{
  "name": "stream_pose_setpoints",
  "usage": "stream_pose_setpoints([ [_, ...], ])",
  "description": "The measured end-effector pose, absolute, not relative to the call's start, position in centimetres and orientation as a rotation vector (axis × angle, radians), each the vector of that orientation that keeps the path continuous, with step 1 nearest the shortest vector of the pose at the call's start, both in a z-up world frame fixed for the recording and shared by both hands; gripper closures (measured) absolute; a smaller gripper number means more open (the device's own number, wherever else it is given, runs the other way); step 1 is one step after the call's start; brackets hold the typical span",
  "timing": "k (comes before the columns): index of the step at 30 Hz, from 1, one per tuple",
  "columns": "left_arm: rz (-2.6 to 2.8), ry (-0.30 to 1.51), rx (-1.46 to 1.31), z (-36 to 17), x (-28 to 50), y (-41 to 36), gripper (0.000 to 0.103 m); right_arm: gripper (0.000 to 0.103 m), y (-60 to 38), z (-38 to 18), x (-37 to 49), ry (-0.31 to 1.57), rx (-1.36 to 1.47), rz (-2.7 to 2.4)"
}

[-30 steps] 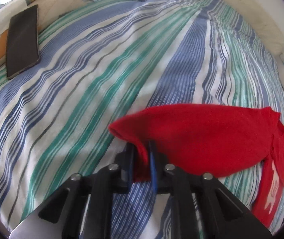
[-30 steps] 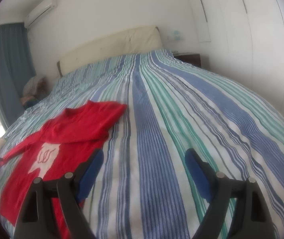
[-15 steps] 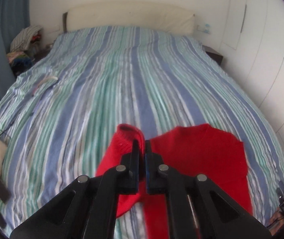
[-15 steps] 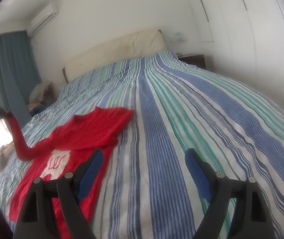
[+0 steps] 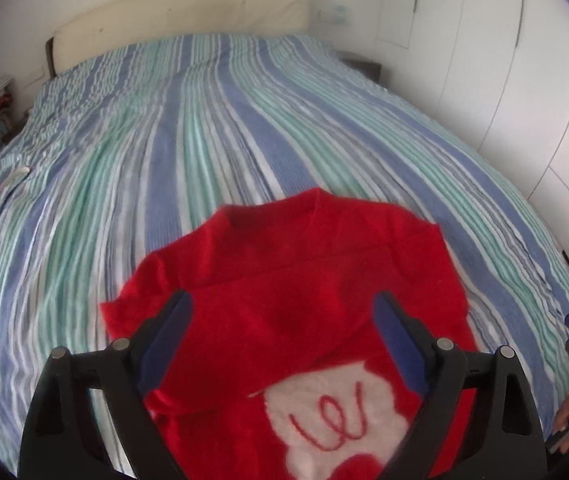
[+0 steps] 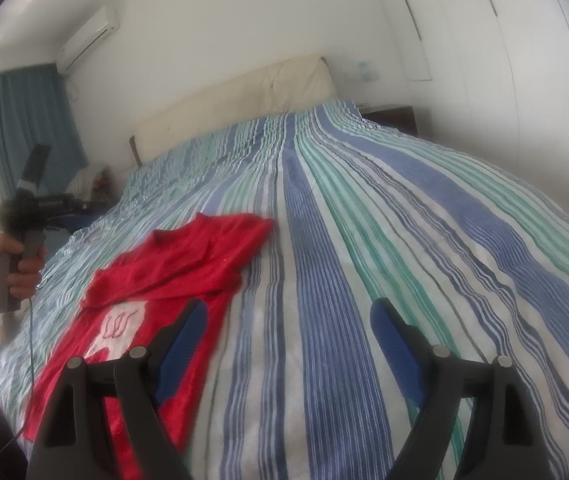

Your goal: Fold small clothes

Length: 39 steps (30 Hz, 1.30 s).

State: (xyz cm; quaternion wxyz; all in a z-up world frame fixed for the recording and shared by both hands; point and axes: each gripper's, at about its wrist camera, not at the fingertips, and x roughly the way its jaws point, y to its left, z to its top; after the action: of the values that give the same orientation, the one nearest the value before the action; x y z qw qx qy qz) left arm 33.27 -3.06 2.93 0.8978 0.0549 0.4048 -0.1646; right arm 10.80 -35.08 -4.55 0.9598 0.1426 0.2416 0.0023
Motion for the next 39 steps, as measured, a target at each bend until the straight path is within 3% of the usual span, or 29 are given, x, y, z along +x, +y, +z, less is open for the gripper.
stream_pose_setpoints([
  [6, -0.122, 0.905, 0.147, -2.5, 27.7, 6.7, 0.010, 0.020, -35.7, -4.5, 10.9, 0.496, 0.350, 0.016],
  [14, 0.100, 0.917, -0.043, -8.0, 22.8, 16.6, 0.009, 0.020, -36.2, -5.5, 11.3, 0.524, 0.306, -0.097],
  [18, 0.168, 0.902, -0.071, -10.0, 22.2, 17.9, 0.009, 0.020, -36.6, -6.0, 11.5, 0.522, 0.271, -0.169],
  [23, 0.146, 0.838, -0.083, -8.7, 21.7, 17.1, 0.005, 0.020, -37.3, -7.3, 11.9, 0.562, 0.269, -0.211],
  [39, 0.130, 0.894, -0.041, -9.8, 22.6, 16.3, 0.005, 0.017, -39.9, -10.7, 12.5, 0.667, 0.415, -0.230],
])
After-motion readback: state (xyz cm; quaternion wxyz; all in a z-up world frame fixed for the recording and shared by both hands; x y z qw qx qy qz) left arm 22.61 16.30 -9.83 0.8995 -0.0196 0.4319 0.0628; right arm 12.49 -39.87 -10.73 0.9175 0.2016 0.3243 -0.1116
